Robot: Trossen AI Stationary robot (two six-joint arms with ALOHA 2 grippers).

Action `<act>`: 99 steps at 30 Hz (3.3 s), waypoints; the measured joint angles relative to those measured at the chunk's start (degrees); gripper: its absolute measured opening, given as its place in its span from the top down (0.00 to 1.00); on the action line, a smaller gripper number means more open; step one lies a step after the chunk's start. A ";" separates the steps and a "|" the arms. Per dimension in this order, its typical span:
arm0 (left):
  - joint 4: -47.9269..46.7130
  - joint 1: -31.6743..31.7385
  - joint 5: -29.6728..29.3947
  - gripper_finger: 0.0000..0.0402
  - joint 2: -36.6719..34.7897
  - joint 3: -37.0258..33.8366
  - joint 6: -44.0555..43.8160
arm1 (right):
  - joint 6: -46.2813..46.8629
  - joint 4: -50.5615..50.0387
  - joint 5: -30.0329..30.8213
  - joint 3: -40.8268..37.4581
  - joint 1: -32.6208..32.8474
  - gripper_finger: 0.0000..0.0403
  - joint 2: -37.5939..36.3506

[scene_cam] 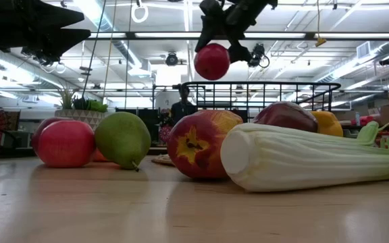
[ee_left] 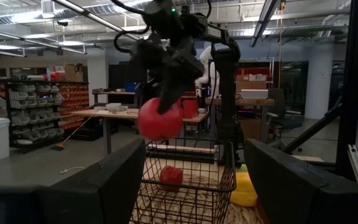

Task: Build produce basket
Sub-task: Put the red apple into the black wire basket, then put the dark apple into the black wire basket

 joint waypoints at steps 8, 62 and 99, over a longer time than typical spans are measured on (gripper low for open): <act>0.01 0.00 0.00 0.30 0.01 0.01 0.00 | -6.66 -8.98 8.60 0.01 5.32 0.10 0.30; -0.34 -0.02 0.00 0.30 -0.01 0.00 0.00 | -4.85 -8.04 32.53 -10.83 7.51 0.07 16.79; -0.35 -0.02 0.00 0.30 -0.01 0.00 0.00 | -6.25 -19.32 28.33 -2.79 7.08 0.01 10.16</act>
